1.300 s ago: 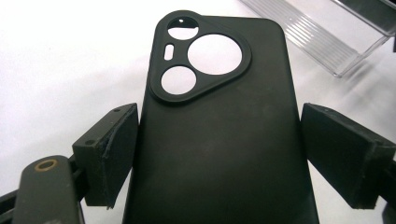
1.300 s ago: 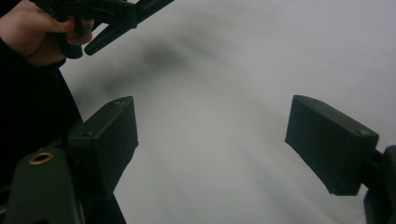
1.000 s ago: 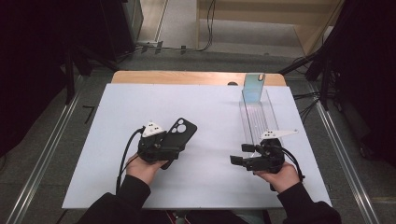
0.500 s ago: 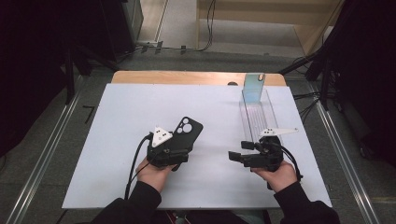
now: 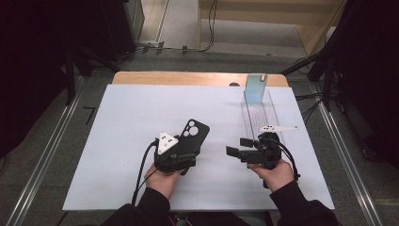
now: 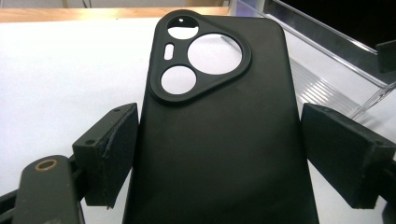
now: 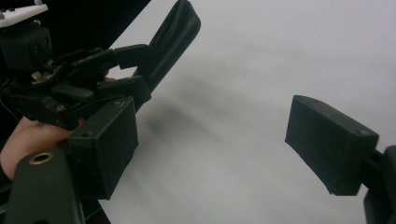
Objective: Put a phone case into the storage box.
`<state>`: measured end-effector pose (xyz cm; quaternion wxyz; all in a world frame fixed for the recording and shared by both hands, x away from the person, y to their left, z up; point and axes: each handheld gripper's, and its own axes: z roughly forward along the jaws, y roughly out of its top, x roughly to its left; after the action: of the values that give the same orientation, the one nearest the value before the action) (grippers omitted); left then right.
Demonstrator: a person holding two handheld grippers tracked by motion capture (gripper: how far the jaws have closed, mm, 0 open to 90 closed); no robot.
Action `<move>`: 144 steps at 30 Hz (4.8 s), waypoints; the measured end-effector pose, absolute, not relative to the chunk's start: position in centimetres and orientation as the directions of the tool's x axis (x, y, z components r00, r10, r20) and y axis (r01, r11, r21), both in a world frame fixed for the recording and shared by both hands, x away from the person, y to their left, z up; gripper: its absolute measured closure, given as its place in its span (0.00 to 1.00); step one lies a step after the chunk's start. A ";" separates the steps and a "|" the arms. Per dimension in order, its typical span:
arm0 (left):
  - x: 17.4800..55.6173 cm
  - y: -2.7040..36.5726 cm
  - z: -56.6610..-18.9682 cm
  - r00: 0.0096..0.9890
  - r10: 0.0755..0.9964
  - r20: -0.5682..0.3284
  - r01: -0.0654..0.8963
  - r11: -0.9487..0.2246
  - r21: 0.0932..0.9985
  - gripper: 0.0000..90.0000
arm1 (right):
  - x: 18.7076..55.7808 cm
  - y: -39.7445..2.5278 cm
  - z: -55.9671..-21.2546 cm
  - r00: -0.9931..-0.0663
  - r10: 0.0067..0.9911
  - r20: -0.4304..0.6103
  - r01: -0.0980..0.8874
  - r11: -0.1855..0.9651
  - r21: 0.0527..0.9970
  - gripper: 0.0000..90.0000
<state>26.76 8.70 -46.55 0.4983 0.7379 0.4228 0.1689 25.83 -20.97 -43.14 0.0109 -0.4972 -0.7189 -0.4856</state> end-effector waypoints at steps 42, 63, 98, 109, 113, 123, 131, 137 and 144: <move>25.3 6.9 -47.5 0.600 0.777 -0.188 0.371 -0.063 0.926 0.16 | 30.2 -16.3 -42.9 -0.503 0.658 0.561 0.740 -0.008 0.673 0.29; 24.9 6.5 -47.5 0.617 0.754 -0.226 0.372 -0.026 0.928 0.16 | 31.4 -15.9 -42.7 -0.485 0.595 0.641 0.782 -0.033 0.622 0.77; 26.4 7.0 -44.6 0.694 0.642 -0.326 0.546 -0.174 0.820 0.15 | 30.3 -16.6 -40.1 -0.588 0.633 0.504 0.686 0.060 0.725 0.86; 27.6 8.2 -43.0 0.740 0.588 -0.326 0.564 -0.279 0.778 0.18 | 29.8 -17.1 -39.7 -0.670 0.614 0.418 0.616 0.146 0.774 0.86; 28.0 8.6 -42.7 0.778 0.537 -0.326 0.553 -0.339 0.761 0.18 | 29.8 -17.5 -39.7 -0.693 0.592 0.412 0.602 0.160 0.782 0.86; 28.8 9.5 -42.0 0.816 0.460 -0.349 0.542 -0.398 0.740 0.29 | 29.6 -17.9 -39.3 -0.777 0.517 0.360 0.533 0.236 0.812 0.86; 29.1 10.2 -41.1 0.866 0.370 -0.337 0.482 -0.439 0.758 0.31 | 29.4 -18.3 -39.0 -0.839 0.445 0.314 0.469 0.299 0.831 0.86; 29.7 10.8 -40.4 0.886 0.331 -0.324 0.448 -0.437 0.780 0.31 | 29.4 -18.2 -39.0 -0.872 0.375 0.313 0.442 0.332 0.833 0.86; 30.6 11.3 -39.6 0.908 0.286 -0.306 0.409 -0.442 0.799 0.33 | 29.4 -17.8 -39.1 -0.890 0.311 0.332 0.434 0.361 0.825 0.86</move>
<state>30.58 11.28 -39.61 0.4868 0.8467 0.2053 -0.0629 29.36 -17.75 -39.14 0.0592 -0.2264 -0.8229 -0.5177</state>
